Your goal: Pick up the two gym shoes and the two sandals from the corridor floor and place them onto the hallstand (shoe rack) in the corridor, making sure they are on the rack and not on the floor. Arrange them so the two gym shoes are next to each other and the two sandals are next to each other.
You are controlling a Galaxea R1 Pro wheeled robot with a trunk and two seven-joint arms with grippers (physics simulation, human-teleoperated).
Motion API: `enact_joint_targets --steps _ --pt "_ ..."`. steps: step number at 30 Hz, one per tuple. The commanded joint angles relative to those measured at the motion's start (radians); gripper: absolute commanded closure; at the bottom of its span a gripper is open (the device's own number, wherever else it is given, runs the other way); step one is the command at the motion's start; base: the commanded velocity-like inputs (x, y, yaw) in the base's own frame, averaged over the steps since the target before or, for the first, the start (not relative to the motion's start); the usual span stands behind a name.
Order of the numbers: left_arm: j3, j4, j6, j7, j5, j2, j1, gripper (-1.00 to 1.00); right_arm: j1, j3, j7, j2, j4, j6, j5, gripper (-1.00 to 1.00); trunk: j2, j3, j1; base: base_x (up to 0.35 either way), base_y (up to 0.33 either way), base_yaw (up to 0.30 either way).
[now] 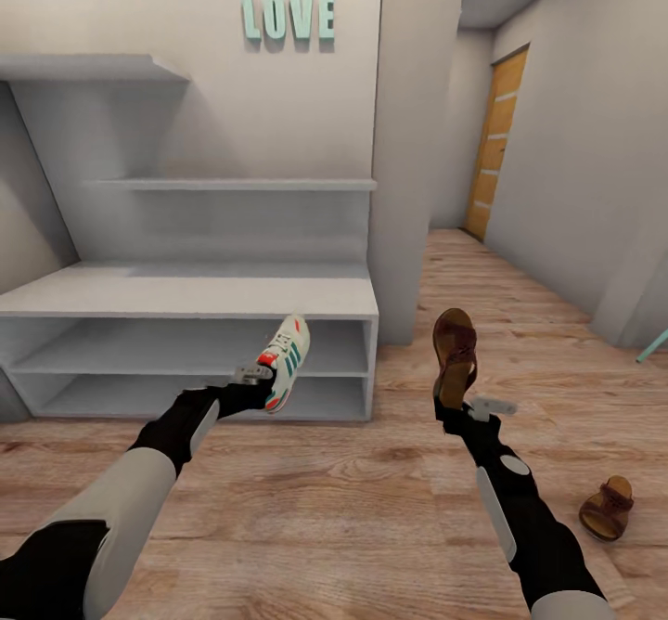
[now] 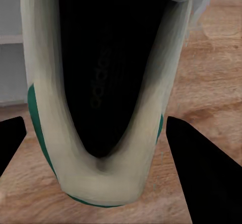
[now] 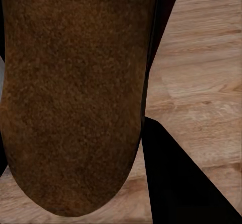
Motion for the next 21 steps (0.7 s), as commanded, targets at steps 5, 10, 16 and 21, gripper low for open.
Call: enact_joint_targets --steps 5,10,16,21 --pt "0.001 0.027 0.006 0.178 0.001 0.000 0.000 1.00 0.000 -0.002 -0.003 0.000 -0.006 0.084 -0.011 1.00 0.000 -0.001 0.000 0.000 0.000 0.000" --pt "0.000 0.042 0.007 0.244 0.002 -0.001 0.000 1.00 0.000 -0.004 -0.004 -0.001 -0.075 0.130 -0.010 1.00 0.000 -0.001 0.000 0.000 0.000 0.000" --pt "0.000 0.046 0.011 0.251 0.001 -0.002 0.000 1.00 0.000 -0.007 -0.003 -0.004 -0.132 0.234 -0.012 1.00 0.000 -0.001 0.000 0.000 0.000 0.000" --pt "0.001 0.057 0.011 0.251 0.001 -0.002 0.000 1.00 0.000 -0.007 -0.003 -0.004 -0.134 0.237 -0.012 1.00 0.000 -0.001 0.000 0.000 0.000 0.000"
